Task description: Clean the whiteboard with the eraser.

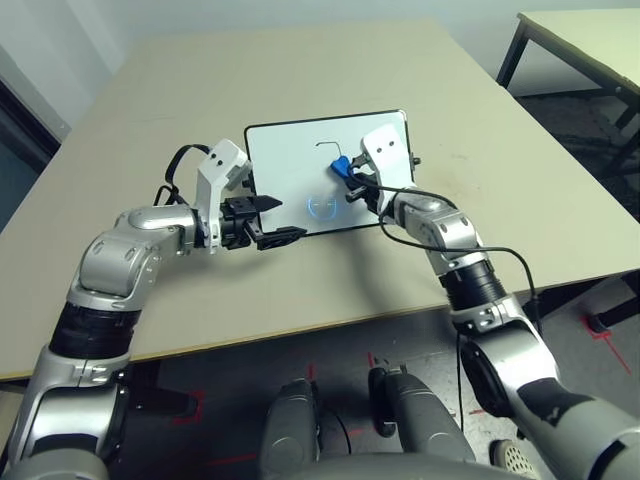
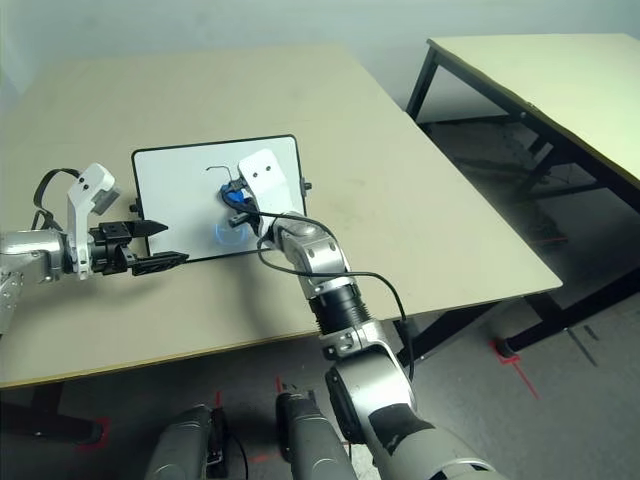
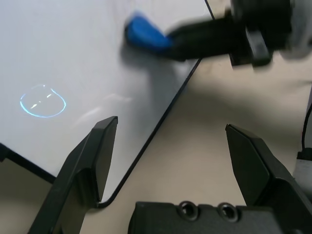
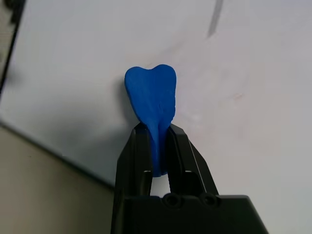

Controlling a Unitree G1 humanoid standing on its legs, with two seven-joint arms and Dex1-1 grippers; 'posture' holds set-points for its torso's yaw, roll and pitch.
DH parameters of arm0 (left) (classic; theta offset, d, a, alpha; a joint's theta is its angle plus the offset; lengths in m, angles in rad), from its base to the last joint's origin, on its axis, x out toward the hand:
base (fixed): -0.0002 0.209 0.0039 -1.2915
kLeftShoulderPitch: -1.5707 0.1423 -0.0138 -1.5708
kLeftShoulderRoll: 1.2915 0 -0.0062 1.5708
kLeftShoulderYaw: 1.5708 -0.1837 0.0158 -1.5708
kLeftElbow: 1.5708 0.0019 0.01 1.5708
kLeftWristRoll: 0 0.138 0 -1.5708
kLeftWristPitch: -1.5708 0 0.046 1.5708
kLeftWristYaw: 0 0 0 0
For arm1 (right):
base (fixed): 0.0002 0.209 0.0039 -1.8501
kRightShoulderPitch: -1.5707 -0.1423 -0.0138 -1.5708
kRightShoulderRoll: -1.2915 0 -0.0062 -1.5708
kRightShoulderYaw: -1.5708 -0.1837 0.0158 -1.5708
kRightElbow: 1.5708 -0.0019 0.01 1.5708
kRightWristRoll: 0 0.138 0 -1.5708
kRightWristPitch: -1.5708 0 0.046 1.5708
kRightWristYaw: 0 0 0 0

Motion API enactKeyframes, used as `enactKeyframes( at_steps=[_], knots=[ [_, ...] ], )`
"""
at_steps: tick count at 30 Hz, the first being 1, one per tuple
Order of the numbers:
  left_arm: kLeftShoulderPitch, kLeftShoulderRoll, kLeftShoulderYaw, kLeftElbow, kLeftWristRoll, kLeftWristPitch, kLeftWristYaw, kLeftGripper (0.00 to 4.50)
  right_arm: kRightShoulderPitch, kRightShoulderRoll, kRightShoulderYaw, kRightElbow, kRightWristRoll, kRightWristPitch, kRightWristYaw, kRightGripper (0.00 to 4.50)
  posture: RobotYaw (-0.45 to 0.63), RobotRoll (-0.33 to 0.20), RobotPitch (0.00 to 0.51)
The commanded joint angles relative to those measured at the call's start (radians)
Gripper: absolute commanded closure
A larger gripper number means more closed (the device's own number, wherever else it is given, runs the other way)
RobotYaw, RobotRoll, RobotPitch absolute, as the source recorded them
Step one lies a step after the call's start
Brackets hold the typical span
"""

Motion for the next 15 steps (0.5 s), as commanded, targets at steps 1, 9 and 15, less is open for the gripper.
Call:
enactKeyframes(
  at_steps=[1,9,15],
  knots=[
    [0.01,0.001,-0.009,-0.018,-0.007,0.013,0.003,0.0,0.026,-0.002,0.028,-0.01,-0.014,0.042,0.002,4.11,-0.01,0.0,0.135],
    [0.006,0.001,-0.013,-0.012,-0.007,0.009,0.002,0.0,-0.128,-0.006,-0.083,0.165,-0.01,-0.074,-0.055,4.11,-0.01,0.0,0.129],
    [0.004,-0.001,-0.014,-0.008,-0.006,0.006,0.002,0.0,-0.085,0.018,-0.044,0.123,-0.011,-0.045,-0.026,4.11,-0.01,0.0,0.128]
  ],
)
